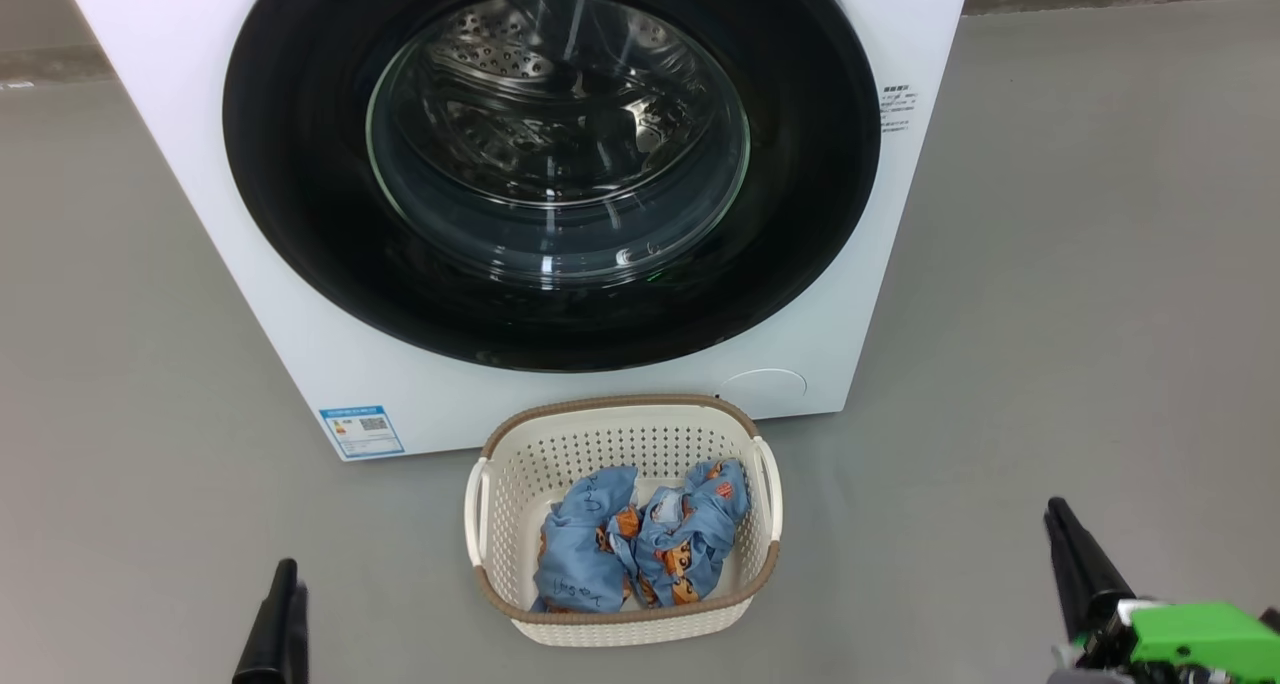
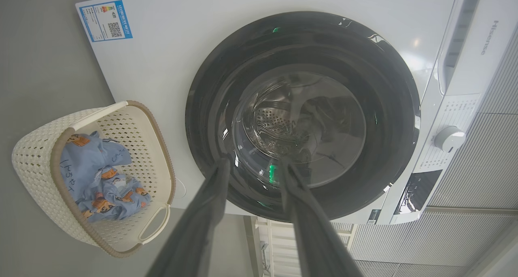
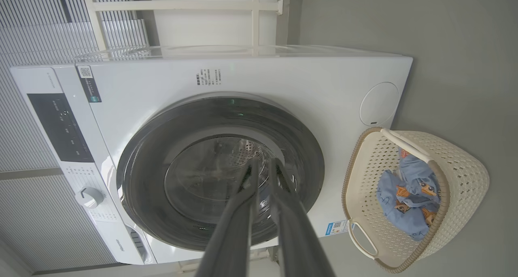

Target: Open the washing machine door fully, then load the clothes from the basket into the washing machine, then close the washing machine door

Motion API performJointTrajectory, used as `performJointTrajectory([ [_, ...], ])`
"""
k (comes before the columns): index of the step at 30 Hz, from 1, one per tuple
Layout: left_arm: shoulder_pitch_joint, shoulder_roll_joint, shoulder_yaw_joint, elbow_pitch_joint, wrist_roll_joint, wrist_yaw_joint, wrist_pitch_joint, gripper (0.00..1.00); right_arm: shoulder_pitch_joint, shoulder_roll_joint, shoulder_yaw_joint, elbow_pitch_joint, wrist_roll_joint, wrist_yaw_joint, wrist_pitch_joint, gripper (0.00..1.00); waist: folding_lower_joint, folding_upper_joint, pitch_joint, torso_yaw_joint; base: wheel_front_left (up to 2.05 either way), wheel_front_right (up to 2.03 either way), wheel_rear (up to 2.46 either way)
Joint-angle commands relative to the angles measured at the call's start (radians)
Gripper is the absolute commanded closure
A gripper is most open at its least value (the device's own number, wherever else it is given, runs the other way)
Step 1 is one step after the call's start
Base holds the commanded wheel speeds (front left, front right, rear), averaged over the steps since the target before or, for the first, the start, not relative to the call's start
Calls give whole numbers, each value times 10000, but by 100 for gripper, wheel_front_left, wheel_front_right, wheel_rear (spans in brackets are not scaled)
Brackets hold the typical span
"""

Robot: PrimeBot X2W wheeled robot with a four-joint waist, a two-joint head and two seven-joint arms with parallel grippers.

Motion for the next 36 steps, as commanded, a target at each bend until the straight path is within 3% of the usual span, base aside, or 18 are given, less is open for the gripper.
performJointTrajectory([
  [1, -147, 61, 2, -182, 10, -2, -45, 0, -143, -67, 5, -197, -14, 1, -46, 0, 1, 0, 5, 0, 0, 0, 0],
  [6, -152, 91, -63, -256, 102, -2, -180, 0, -131, -85, 48, -276, -101, 3, -190, 0, 23, 0, -19, -1, 0, 0, 0],
  [10, -154, 131, -127, -323, 203, -3, -308, 0, -131, -119, 107, -349, -249, 5, -316, 0, 2, 0, -2, -12, 0, 0, 0],
  [17, -173, 220, -219, -469, 446, -3, -501, 0, -149, -194, 170, -484, -715, 8, -501, 0, 1, 0, 7, -29, 0, 0, 0],
  [36, -207, 358, -455, -769, 2651, -4, -1061, 0, -148, -492, 717, -862, -2911, 17, -1058, 0, 0, 0, 21, -59, 0, 0, 0],
])
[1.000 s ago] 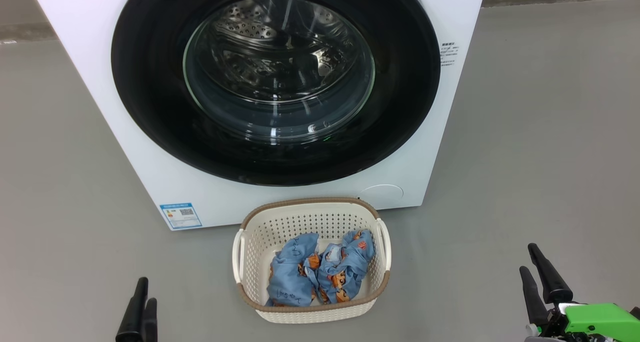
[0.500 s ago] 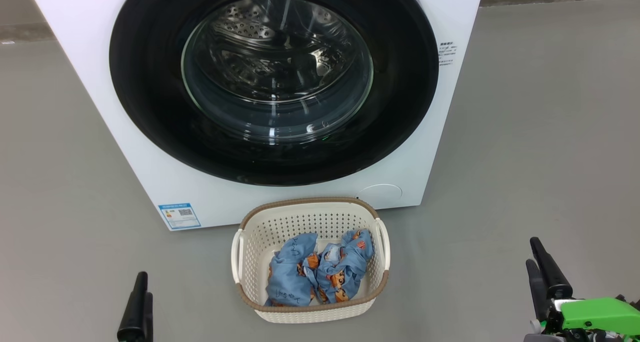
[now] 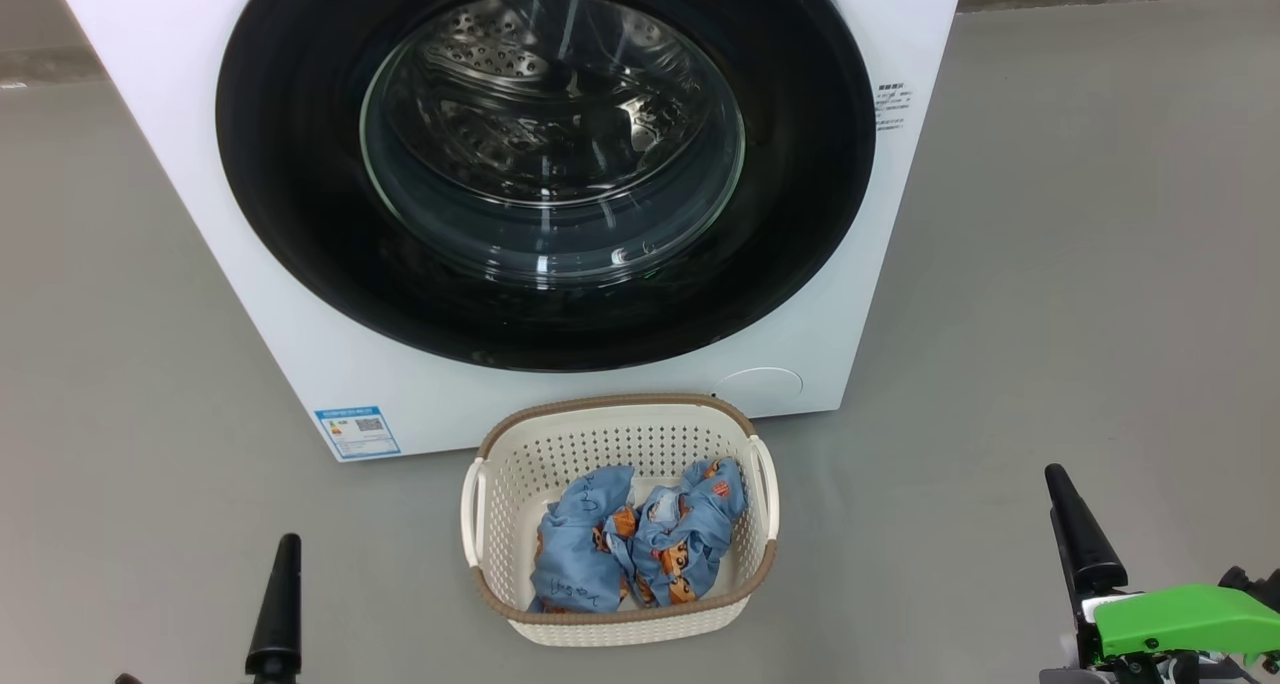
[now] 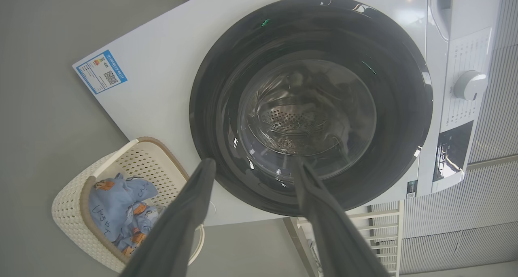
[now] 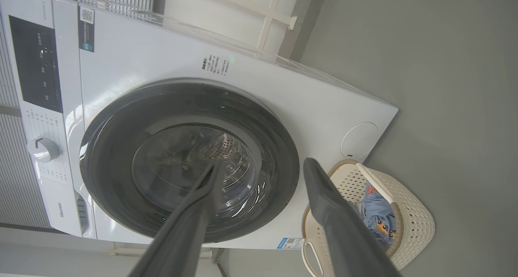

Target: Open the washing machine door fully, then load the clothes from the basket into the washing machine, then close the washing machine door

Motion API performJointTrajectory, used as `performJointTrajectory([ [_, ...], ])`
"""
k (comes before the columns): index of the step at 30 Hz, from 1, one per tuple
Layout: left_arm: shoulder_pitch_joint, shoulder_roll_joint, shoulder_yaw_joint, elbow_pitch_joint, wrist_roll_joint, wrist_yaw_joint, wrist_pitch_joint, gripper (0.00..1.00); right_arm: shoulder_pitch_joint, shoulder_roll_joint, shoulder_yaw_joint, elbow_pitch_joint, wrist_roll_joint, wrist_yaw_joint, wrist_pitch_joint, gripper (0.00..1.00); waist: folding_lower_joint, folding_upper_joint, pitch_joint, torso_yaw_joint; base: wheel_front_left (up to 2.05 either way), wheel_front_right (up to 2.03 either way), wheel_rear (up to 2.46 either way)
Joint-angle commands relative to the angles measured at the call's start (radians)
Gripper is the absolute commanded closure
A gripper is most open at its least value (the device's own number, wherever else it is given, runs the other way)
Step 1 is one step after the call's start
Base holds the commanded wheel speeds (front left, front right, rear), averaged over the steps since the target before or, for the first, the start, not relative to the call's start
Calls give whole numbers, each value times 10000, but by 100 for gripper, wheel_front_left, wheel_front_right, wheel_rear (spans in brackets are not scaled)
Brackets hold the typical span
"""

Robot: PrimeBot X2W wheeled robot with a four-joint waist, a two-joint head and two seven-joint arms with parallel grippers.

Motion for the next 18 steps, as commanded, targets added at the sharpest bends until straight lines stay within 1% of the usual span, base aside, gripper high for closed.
performJointTrajectory([
  [1, -319, 153, 71, -355, 312, -2, -113, 0, -277, -233, 131, -312, -365, 20, -160, 0, 0, 0, 3, 0, 0, 0, 0],
  [18, -274, 371, -320, -596, 2697, -3, -614, 0, -322, -500, 518, -460, -2218, 28, -659, 0, -1, 0, 10, -29, 0, 0, 0],
])
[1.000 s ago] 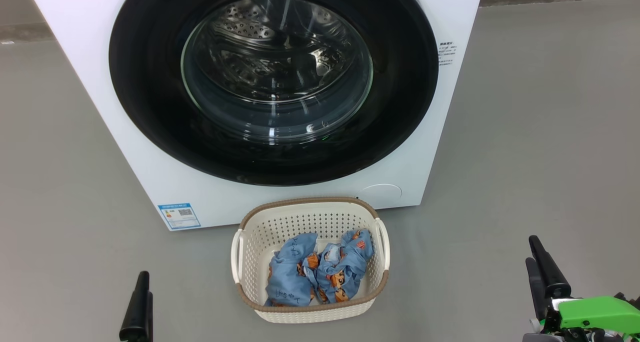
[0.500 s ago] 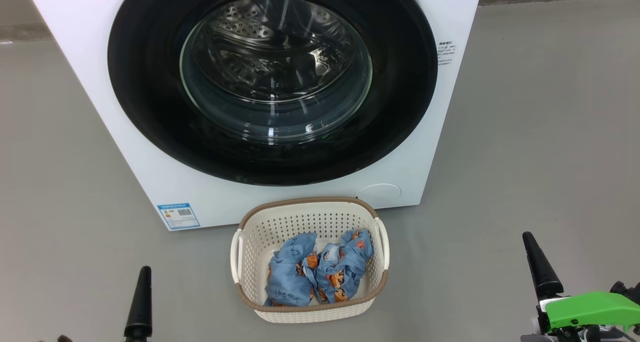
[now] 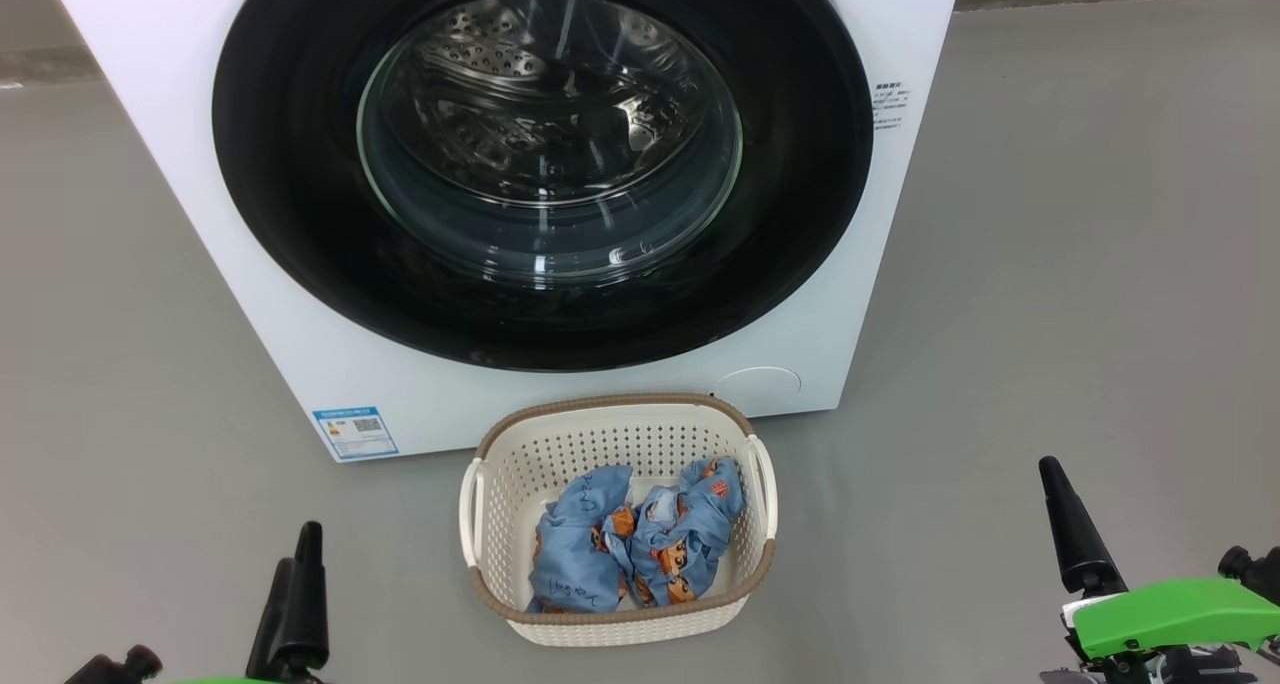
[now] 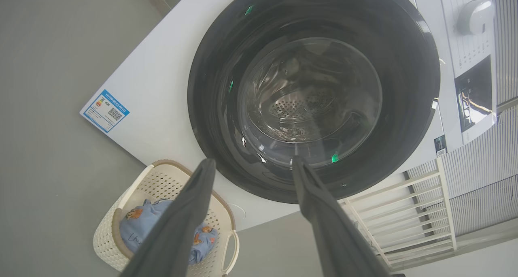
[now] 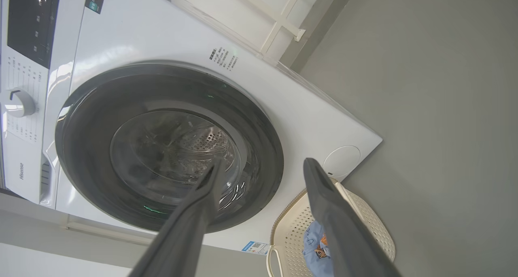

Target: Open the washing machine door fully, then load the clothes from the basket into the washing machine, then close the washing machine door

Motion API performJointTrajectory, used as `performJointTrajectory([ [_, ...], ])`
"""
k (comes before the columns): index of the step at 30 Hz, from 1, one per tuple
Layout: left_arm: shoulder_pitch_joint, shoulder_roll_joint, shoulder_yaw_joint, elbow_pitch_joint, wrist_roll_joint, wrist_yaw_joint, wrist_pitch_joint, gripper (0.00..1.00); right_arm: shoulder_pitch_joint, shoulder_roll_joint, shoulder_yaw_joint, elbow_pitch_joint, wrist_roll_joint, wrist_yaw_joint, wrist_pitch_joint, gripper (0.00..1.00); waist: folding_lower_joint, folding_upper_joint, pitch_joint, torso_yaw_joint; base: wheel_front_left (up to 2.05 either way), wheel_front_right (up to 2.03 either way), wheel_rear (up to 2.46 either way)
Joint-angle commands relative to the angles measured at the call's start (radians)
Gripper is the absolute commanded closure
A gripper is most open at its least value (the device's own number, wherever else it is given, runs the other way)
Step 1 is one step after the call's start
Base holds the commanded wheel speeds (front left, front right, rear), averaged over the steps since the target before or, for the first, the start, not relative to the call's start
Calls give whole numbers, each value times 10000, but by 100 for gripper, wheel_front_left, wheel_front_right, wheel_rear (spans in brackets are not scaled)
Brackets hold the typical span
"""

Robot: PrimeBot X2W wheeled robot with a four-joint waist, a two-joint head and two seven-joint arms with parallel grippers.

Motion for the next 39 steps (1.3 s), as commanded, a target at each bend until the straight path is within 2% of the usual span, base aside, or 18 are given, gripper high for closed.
performJointTrajectory([
  [1, -272, 182, 100, -360, 416, -3, -147, 0, -321, -212, 163, -346, -403, 28, -179, 0, 0, 0, 0, -2, 0, 0, 0],
  [20, -244, 312, -86, -578, 2726, -5, -705, 0, -302, -548, 640, -544, -2208, 37, -736, 0, 0, 0, -3, 43, 0, 0, 0],
  [39, -307, 564, -462, -629, 4306, -6, -1264, 0, -247, -819, 1090, -833, -3956, 46, -1294, 0, 0, 0, -7, 79, 0, 0, 0],
])
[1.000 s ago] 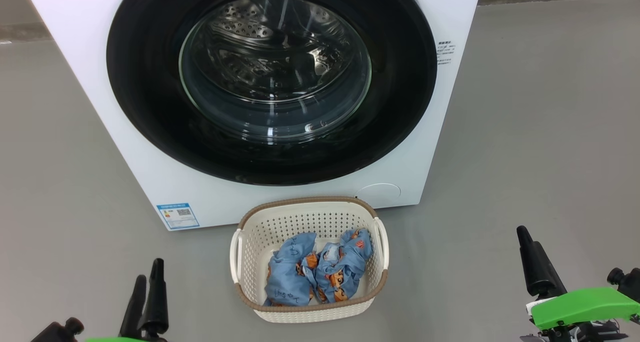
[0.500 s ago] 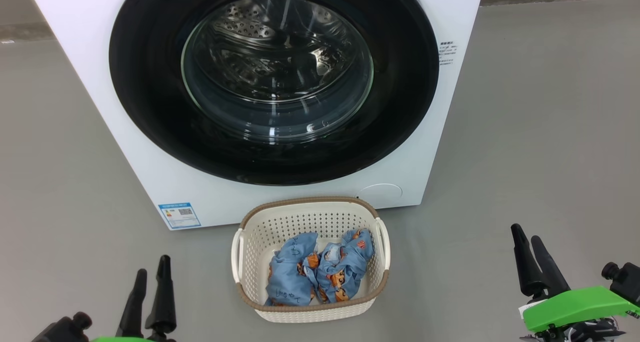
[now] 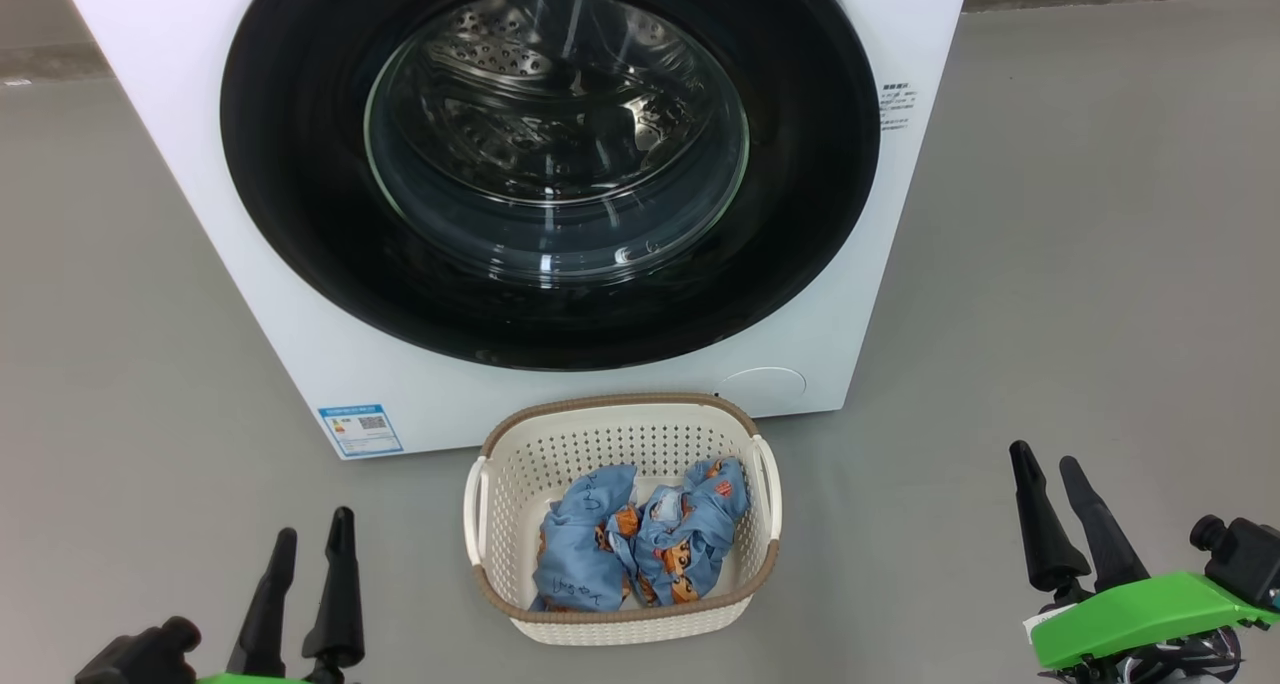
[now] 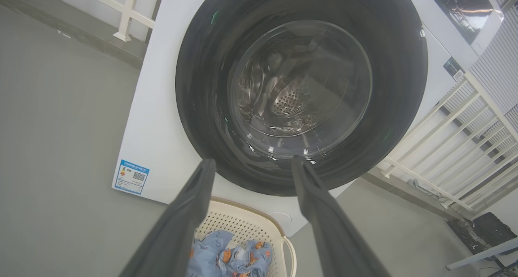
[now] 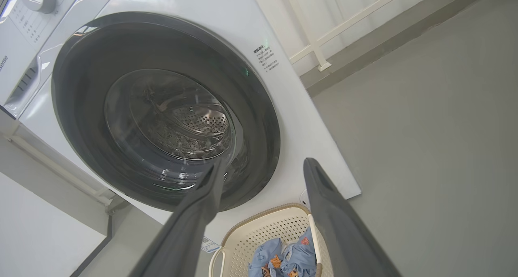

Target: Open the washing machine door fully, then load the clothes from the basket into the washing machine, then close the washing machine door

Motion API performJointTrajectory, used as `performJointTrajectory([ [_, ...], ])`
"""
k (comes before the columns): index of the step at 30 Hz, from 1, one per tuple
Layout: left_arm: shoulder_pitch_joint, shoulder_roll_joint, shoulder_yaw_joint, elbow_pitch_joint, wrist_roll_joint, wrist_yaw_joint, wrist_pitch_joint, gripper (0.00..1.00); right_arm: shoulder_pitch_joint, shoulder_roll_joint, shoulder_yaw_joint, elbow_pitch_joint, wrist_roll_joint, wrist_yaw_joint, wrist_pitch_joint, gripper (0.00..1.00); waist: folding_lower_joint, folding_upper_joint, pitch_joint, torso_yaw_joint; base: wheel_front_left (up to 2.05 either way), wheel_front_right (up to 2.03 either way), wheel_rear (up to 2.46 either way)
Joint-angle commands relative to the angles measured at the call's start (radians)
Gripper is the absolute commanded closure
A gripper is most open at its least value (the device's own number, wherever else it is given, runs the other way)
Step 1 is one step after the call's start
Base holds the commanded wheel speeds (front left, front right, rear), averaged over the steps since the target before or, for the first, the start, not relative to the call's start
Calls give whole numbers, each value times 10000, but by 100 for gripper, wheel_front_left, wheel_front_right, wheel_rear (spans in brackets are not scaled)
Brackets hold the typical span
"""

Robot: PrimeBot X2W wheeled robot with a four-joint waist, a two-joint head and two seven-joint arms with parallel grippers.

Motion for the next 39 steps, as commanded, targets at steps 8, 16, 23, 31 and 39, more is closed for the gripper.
performJointTrajectory([
  [8, -314, 285, 111, -394, 1190, -6, -366, 0, -189, -298, 326, -373, -935, 48, -381, 0, 0, -1, 34, -31, 0, 0, 0],
  [16, -309, 344, 92, -430, 2052, -7, -572, 0, -181, -371, 420, -383, -1522, 52, -587, 0, 0, -1, 54, -75, 0, 0, 0],
  [23, -271, 350, 131, -466, 2821, -7, -779, 0, -150, -442, 544, -451, -2189, 55, -793, 0, 0, -1, 31, -123, 0, 0, 0],
  [31, -310, 385, 205, -428, 3828, -8, -1014, 0, -112, -502, 593, -536, -2914, 59, -1028, 0, 0, -1, 32, -171, 0, 0, 0],
  [39, -358, 287, 392, -255, 4130, -8, -1073, 0, -58, -504, 517, -524, -3110, 60, -1087, 0, 0, -1, 76, -153, 0, 0, 0],
])
